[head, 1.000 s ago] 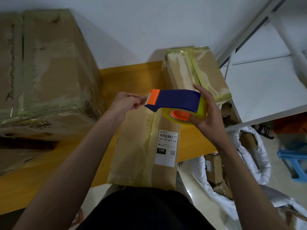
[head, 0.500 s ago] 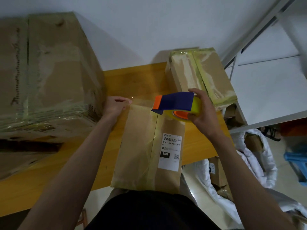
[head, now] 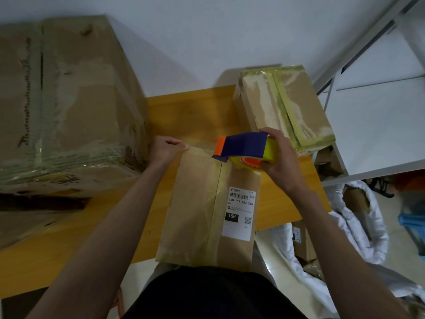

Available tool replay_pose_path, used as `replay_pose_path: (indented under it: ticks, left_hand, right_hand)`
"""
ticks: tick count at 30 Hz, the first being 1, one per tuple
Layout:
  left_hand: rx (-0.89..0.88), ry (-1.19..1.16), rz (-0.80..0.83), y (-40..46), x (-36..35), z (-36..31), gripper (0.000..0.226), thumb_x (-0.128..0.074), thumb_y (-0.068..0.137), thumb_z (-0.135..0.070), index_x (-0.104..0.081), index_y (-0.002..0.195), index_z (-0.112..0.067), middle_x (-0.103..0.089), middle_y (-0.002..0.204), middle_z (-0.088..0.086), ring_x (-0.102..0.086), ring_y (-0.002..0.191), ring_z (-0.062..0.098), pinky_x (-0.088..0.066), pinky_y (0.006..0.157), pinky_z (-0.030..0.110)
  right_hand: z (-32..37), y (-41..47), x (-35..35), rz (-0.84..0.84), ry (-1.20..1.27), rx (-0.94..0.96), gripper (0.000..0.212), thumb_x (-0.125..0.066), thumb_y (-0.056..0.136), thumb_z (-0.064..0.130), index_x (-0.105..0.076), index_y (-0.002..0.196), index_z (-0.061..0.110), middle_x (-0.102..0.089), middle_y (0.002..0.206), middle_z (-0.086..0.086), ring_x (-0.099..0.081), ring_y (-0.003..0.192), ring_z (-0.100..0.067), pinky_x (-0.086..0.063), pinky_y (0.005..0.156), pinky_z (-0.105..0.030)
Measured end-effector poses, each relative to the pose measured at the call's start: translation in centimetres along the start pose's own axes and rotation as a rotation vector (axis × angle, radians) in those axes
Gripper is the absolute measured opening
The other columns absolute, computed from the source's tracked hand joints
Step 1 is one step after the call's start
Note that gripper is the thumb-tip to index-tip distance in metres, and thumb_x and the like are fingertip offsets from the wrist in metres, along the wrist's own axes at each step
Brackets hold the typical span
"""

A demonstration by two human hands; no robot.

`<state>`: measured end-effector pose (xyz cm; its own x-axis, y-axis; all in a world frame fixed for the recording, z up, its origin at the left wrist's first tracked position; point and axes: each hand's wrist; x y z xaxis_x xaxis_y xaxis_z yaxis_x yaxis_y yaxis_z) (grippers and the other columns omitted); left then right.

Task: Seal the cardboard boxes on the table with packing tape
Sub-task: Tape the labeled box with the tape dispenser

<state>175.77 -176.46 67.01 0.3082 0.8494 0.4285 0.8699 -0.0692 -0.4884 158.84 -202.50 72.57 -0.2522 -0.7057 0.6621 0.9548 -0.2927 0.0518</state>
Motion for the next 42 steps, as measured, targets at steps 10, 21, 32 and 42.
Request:
replay_pose_path:
  ticks: [10, 21, 32, 42]
  left_hand:
    - [-0.111, 0.145, -0.037, -0.4, -0.6, -0.3, 0.029, -0.086, 0.077, -0.025, -0.077, 0.100, -0.008, -0.073, 0.099, 0.006, -0.067, 0.100, 0.022, -0.049, 0.080, 0.029]
    - [-0.527, 0.616, 0.022, -5.5, -3.3, 2.0, 0.056, -0.034, 0.108, -0.030, -0.020, 0.160, -0.014, -0.007, 0.168, 0.001, -0.006, 0.154, 0.016, -0.020, 0.122, 0.040]
    - [-0.663, 0.816, 0.046, -6.3, -5.0, 6.1, 0.076, -0.021, 0.100, -0.053, -0.004, 0.160, -0.010, 0.004, 0.169, 0.007, 0.010, 0.154, 0.014, 0.000, 0.126, 0.040]
    - [-0.708, 0.899, 0.042, -6.2, -5.0, 7.1, 0.079, -0.030, 0.099, -0.054, -0.001, 0.161, -0.014, 0.004, 0.169, 0.003, 0.007, 0.155, 0.015, -0.008, 0.126, 0.043]
  right_hand:
    - [-0.6, -0.1, -0.1, -0.012, 0.021, -0.012, 0.076, -0.092, 0.073, 0.037, -0.049, 0.135, 0.026, -0.056, 0.131, 0.008, -0.052, 0.119, -0.009, -0.041, 0.094, -0.017]
    - [-2.9, -3.6, -3.6, -0.232, 0.532, -0.348, 0.061, -0.084, 0.082, 0.031, -0.054, 0.133, 0.019, -0.067, 0.123, -0.004, -0.066, 0.113, -0.020, -0.058, 0.089, -0.047]
    - [-3.0, -5.3, -4.0, -0.203, 0.597, -0.367, 0.054, -0.077, 0.091, 0.012, -0.050, 0.137, 0.022, -0.066, 0.128, -0.004, -0.066, 0.115, -0.019, -0.058, 0.088, -0.033]
    - [-3.0, -7.2, -4.2, -0.297, 0.494, -0.292, 0.043, -0.078, 0.089, 0.012, -0.053, 0.122, 0.022, -0.066, 0.111, -0.007, -0.065, 0.102, -0.029, -0.056, 0.078, -0.048]
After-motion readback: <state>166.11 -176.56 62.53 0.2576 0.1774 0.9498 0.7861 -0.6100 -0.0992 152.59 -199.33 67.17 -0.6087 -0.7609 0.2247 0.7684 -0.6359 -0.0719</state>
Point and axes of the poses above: each hand's wrist, its own y-axis towards the middle knuckle, its own x-axis out of the back of the hand, z = x × y
